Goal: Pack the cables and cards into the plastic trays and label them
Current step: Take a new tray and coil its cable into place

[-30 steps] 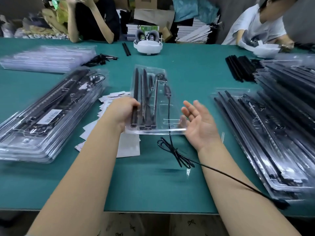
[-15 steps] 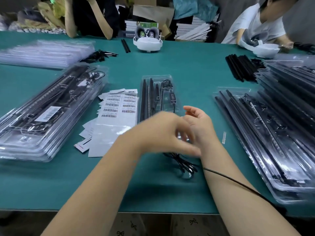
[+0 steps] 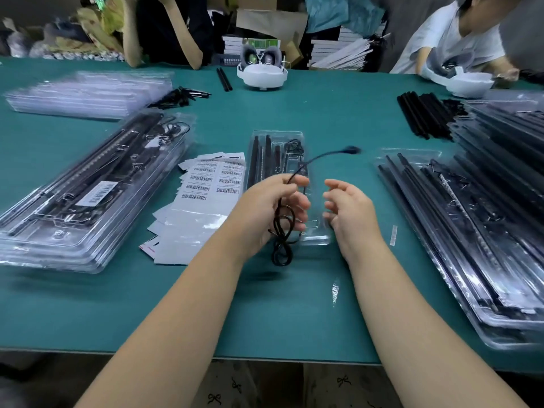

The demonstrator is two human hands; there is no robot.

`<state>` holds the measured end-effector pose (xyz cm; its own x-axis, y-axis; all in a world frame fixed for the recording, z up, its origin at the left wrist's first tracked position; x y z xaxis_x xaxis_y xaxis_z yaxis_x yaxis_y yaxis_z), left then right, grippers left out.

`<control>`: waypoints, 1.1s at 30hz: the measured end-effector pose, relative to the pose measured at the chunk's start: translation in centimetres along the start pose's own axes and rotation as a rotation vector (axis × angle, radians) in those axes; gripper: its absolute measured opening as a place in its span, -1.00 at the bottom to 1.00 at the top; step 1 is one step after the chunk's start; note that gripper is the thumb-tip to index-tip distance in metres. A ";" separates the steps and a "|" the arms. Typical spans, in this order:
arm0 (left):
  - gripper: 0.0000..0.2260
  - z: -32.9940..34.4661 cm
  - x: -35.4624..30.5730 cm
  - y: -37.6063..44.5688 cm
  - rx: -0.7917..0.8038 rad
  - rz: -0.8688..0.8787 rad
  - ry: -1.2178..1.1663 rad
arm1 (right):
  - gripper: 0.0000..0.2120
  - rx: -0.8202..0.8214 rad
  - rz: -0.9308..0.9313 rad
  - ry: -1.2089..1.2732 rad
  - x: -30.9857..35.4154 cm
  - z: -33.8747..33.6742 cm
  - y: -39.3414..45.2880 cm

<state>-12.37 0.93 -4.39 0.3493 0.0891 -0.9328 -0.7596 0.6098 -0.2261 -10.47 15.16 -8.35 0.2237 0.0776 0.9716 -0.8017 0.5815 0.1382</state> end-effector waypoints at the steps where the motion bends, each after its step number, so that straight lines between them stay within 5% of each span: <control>1: -0.80 -0.3 0.2 0.1 -0.012 -0.008 -0.005 | -0.85 -0.018 0.004 0.028 0.3 -0.2 -0.1; 5: -0.73 -0.5 0.9 0.2 -0.009 -0.022 0.096 | -0.64 -0.084 -0.081 0.008 1.6 -1.3 -0.2; 10: -0.74 0.3 1.0 0.0 0.071 0.001 0.178 | -0.30 0.116 -0.499 -0.506 5.3 1.2 -1.4; 14: -0.65 1.7 1.2 -0.6 0.172 0.008 0.317 | -0.80 0.137 -0.619 -0.666 6.5 2.5 -2.5; 18: -0.79 2.5 1.2 -1.7 0.349 0.030 0.316 | -0.86 -0.050 -0.354 -0.198 6.1 -0.3 -1.5; 20: -0.66 2.3 1.5 -2.0 0.362 -0.006 0.352 | -0.88 -0.119 -0.277 -0.031 6.0 -1.7 -1.1; 24: -0.66 0.4 -0.6 -2.3 0.167 0.117 0.481 | -0.81 -0.325 -0.071 0.172 4.6 -4.7 -1.2; 27: -0.60 -2.0 -0.8 -1.5 -0.115 0.139 0.929 | -0.72 -0.350 0.026 -0.071 4.5 -6.3 -0.8; 31: -0.36 -1.4 0.6 -0.7 -0.151 0.152 1.365 | -0.59 -0.225 -0.263 -0.493 8.8 -4.9 -0.9; 33: -0.29 -1.0 0.5 -0.5 -0.195 0.190 1.454 | -0.67 0.007 -0.479 -0.637 11.3 -1.6 -1.9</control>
<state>-12.34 -0.14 -5.00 -0.5155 -0.7671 -0.3817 -0.8312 0.5560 0.0053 -5.55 16.25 2.09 0.1863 -0.6587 0.7289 -0.7025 0.4293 0.5675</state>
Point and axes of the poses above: each hand's wrist, its own y-axis towards the middle knuckle, its own z-axis out of the palm, x = y × z, the point moved 10 cm from there along y, towards the middle knuckle, and after that the axes turned 12 degrees about -z, right-handed, at the moved point
